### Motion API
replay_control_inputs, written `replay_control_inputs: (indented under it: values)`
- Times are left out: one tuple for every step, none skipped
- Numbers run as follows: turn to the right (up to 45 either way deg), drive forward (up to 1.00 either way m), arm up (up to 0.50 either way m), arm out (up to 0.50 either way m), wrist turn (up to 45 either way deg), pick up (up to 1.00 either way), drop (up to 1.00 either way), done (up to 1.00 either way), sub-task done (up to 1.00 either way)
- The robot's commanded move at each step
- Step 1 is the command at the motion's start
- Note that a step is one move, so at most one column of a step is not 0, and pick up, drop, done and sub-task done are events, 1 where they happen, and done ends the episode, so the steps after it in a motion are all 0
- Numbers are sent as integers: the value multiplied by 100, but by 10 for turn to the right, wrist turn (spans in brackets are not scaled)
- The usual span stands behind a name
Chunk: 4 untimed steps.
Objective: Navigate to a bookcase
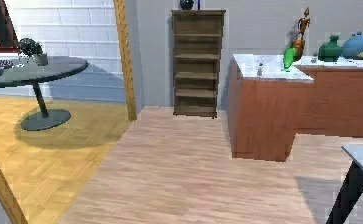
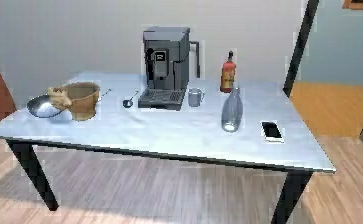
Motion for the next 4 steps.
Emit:
replay_control_inputs:
  values:
    - [0,100,0,0,0,0,0,0,0]
    - [30,0,0,0,0,0,0,0,0]
    - [0,85,0,0,0,0,0,0,0]
    - [0,0,0,0,0,0,0,100,0]
